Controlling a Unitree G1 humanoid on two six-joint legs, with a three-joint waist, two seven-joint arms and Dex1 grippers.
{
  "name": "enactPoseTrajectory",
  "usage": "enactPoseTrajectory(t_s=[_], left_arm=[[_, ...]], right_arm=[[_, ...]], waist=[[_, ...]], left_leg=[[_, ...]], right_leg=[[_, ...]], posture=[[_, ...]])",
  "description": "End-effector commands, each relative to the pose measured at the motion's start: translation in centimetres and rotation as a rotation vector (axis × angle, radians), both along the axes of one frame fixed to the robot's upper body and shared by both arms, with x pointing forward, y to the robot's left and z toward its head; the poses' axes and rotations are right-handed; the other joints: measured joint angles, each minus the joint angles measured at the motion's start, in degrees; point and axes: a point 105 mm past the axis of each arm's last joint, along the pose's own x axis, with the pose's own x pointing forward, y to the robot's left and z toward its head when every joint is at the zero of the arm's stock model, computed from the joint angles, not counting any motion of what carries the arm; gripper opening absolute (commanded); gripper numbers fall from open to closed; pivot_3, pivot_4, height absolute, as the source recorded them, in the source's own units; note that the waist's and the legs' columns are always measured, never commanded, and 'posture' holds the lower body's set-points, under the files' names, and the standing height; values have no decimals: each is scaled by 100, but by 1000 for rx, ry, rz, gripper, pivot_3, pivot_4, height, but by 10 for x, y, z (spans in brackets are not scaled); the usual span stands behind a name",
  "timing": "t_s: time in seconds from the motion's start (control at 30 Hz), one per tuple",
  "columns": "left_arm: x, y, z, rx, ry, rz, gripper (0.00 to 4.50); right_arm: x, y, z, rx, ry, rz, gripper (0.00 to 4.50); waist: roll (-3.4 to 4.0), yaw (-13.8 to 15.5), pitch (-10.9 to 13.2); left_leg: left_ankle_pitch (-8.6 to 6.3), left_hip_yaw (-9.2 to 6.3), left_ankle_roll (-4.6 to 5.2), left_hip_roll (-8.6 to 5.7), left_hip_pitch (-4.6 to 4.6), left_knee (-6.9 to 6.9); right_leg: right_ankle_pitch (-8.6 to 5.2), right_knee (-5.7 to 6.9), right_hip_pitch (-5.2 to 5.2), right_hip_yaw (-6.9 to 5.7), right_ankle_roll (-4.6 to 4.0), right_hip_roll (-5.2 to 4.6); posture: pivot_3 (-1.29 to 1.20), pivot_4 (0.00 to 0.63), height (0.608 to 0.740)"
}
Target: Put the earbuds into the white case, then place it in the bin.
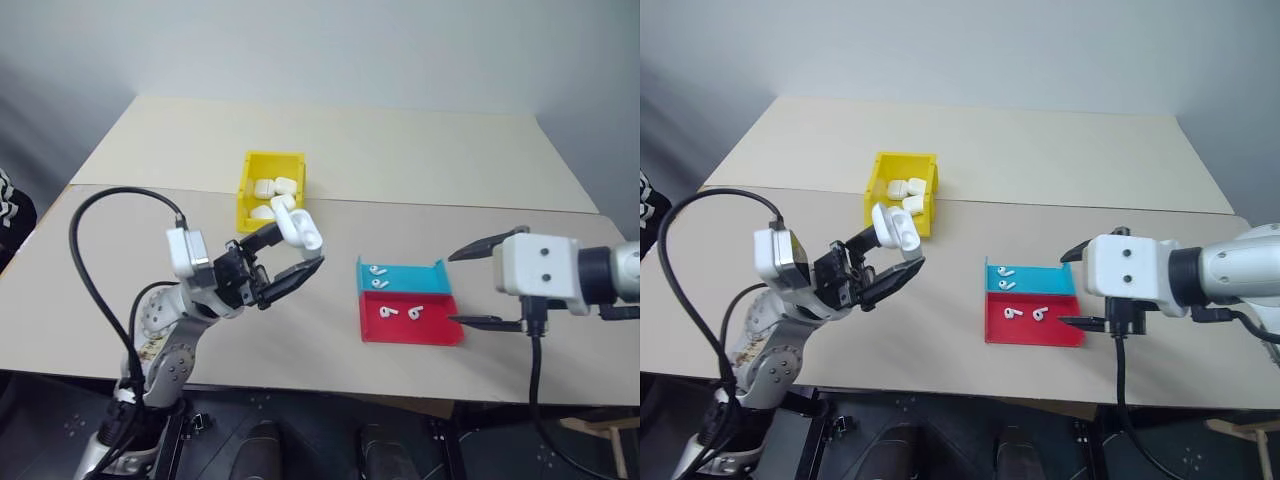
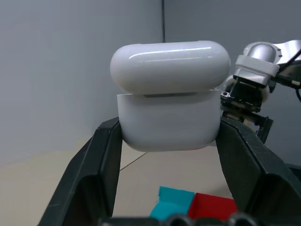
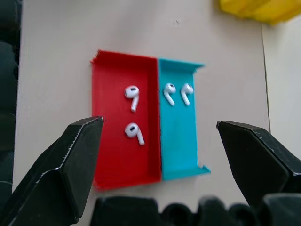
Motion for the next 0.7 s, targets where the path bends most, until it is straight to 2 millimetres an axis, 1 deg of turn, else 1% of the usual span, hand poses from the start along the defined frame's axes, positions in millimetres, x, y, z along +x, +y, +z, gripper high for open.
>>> enactPoseTrajectory(t_s=[0.03, 0.13, 0.2, 0.23, 0.3, 0.33, 0.37, 0.47, 0.6, 0.7], left_arm=[[-5, -2, -7, 40, -44, -67, 2728], [-16, -2, -26, 128, -102, -165, 2728], [-22, -1, -37, 162, -130, -214, 2728], [-24, 0, -39, 163, -135, -227, 2728], [-23, 1, -39, 104, -111, -194, 2728], [-21, 1, -40, 87, -95, -179, 2728], [-21, 0, -41, 82, -95, -173, 2728], [-24, -1, -45, 99, -108, -179, 2728], [-30, -1, -50, 136, -137, -199, 2728], [-35, -1, -52, 162, -142, -212, 2728]], right_arm=[[-2, 3, 1, -56, 26, 13, 4500], [-1, 6, -5, -108, 106, 7, 4500], [4, 11, -7, -119, 123, 4, 4500], [6, 13, -7, -130, 124, 8, 4500], [6, 15, -11, -184, 135, 52, 4500], [6, 15, -14, -219, 137, 79, 4105], [5, 14, -18, -257, 138, 104, 3905], [9, 13, -27, -320, 149, 144, 2906], [24, 20, -35, -340, 121, 183, 2906], [35, 21, -43, -418, 74, 238, 2906]], waist=[[0, -14, 0], [3, -43, -2], [7, -96, -4], [7, -117, -4], [7, -132, -4], [7, -134, -4], [6, -129, -4], [7, -130, -3], [9, -166, -5], [13, -170, -6]], left_leg=[[1, 1, 1, 0, 0, 2], [1, 2, 2, 1, -2, 3], [1, 2, 2, 3, -1, 3], [1, 2, 2, 5, -2, 2], [1, 1, 2, 6, -4, 2], [1, 2, 2, 6, -4, 2], [1, 2, 2, 5, -3, 2], [1, 1, 2, 6, -4, 2], [1, 2, 2, 6, 1, 3], [1, 2, 2, 7, 4, 3]], right_leg=[[1, 0, 0, 2, 1, 0], [2, 0, -4, 3, 1, 0], [2, 2, -7, 3, 0, 2], [2, 3, -9, 3, -1, 2], [2, 5, -10, 3, -1, 2], [2, 4, -9, 3, -1, 1], [2, 4, -9, 3, 0, 1], [2, 7, -12, 2, 0, 2], [2, 14, -11, 4, 0, 2], [3, 17, -12, 4, -1, 4]], posture=[[0, 150, 740], [0, 150, 740], [0, 150, 740], [0, 150, 740], [0, 150, 740], [0, 150, 740], [0, 150, 740], [0, 150, 740], [0, 150, 740], [0, 150, 740]])
